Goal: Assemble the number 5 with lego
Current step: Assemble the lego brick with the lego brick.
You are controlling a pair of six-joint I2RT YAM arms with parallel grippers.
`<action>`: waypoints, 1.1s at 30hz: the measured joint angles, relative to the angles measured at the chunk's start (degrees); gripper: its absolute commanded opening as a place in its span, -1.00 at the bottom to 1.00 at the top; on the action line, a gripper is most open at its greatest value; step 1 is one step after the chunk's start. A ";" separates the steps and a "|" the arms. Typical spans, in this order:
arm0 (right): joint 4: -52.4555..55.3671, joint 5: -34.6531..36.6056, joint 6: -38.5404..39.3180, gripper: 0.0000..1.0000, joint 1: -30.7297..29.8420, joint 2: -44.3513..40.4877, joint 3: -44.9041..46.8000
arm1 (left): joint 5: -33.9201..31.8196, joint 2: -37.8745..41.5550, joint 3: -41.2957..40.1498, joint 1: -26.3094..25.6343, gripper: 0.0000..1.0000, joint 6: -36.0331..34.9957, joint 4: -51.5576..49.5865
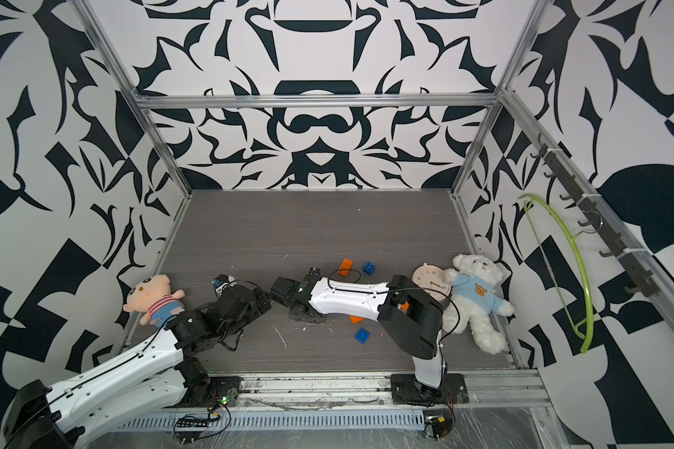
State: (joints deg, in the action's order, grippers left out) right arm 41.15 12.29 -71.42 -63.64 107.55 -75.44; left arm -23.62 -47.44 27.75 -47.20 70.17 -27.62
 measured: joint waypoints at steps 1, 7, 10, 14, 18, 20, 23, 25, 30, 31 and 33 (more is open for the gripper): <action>0.02 0.00 -0.22 -0.47 0.11 0.13 -0.07 | -0.09 0.31 -0.24 0.00 0.98 0.20 -0.37; 0.70 -0.04 -0.74 -0.48 0.52 1.86 -1.97 | -0.72 1.11 -0.83 0.04 0.98 0.63 -1.18; 0.87 -0.07 -1.53 -0.53 0.55 2.36 -2.23 | -0.83 1.20 -0.83 0.07 0.98 0.81 -1.16; 1.51 0.00 -1.70 -0.53 0.55 2.51 -2.64 | -0.87 1.20 -0.83 0.07 0.98 0.92 -1.16; 2.54 -0.09 -1.44 -0.54 0.55 2.67 -2.97 | -0.90 1.07 -0.83 0.11 0.99 0.96 -1.14; 2.58 -0.26 -1.20 -0.54 0.55 2.64 -2.93 | -0.87 0.90 -0.83 0.17 0.98 0.96 -1.11; 2.32 -1.20 -0.42 -0.55 0.55 2.05 -2.16 | -0.85 0.39 -0.83 0.22 0.98 0.96 -1.05; 2.19 -2.43 -0.04 -0.56 0.55 1.07 -1.01 | -0.79 -0.11 -0.83 0.22 0.99 0.96 -0.85; 2.75 -4.13 1.05 -0.56 0.07 -0.48 0.74 | -0.31 -1.79 -0.83 0.22 0.98 0.98 -0.31; 2.80 -4.15 1.14 -0.55 0.00 -0.50 0.81 | -0.11 -2.12 -0.83 0.22 0.98 0.98 -0.20; 2.82 -4.15 1.22 -0.55 -0.07 -0.50 0.83 | 0.17 -2.69 -0.83 0.22 0.98 0.96 0.02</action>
State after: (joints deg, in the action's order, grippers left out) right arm 43.97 8.14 -70.19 -63.70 107.04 -74.61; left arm -23.44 -50.13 26.92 -46.98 71.13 -27.59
